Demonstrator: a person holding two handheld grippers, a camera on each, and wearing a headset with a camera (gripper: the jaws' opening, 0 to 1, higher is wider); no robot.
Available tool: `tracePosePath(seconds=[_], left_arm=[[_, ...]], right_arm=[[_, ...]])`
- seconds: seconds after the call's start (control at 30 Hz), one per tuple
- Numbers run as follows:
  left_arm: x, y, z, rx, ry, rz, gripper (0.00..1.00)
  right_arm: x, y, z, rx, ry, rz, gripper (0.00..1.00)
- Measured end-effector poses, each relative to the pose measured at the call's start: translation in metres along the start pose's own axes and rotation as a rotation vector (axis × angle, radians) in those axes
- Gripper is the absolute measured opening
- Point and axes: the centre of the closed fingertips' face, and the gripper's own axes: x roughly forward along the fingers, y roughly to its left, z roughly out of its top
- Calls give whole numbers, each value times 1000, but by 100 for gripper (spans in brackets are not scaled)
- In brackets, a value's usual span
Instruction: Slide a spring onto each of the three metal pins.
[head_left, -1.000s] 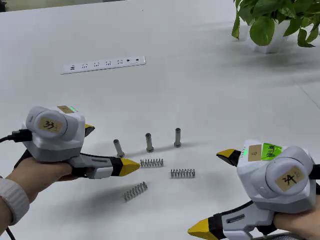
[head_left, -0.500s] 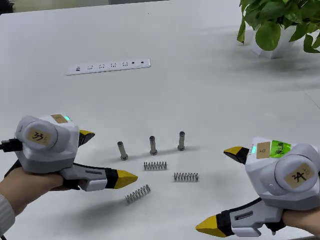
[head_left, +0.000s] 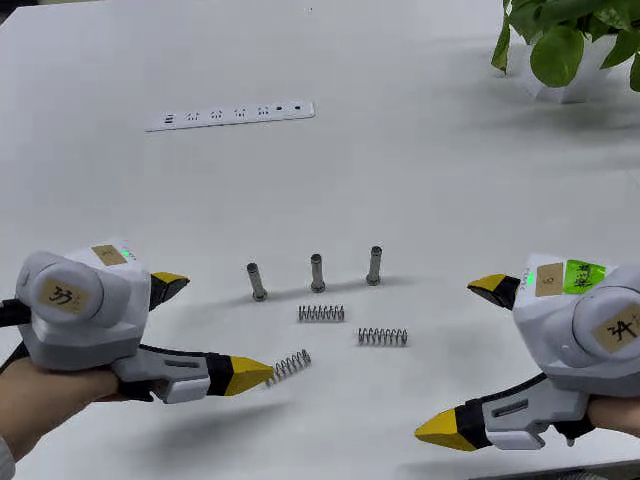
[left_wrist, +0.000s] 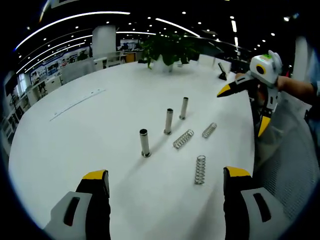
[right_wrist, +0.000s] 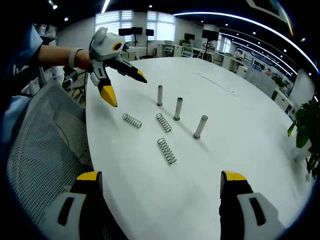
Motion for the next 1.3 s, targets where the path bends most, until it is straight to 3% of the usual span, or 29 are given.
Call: tracePosePath(seconds=[0.27,0.47,0.6,0.7,0.9,0.93,1.3], left_arm=[[-4,-19,-12,-30,-5,0,95],[-4,-30,-16,-18,0,19,87],[-2,-33,-18,4,40,38,78],[-2,-28,-19,20,49,40,70],[7,-30,-22,8,84,28,52],[10,-32,-24,12,104,19,51],[23,-41,-24,101,169,15,37]], right_arm=[[2,3,0,-12,10,6,99],[4,5,-1,-23,20,9,99],[5,8,-1,-26,20,13,99],[5,9,-1,-27,23,14,99],[5,10,-3,-22,22,14,99],[5,11,-4,-21,23,13,99],[3,11,-10,-8,29,15,99]])
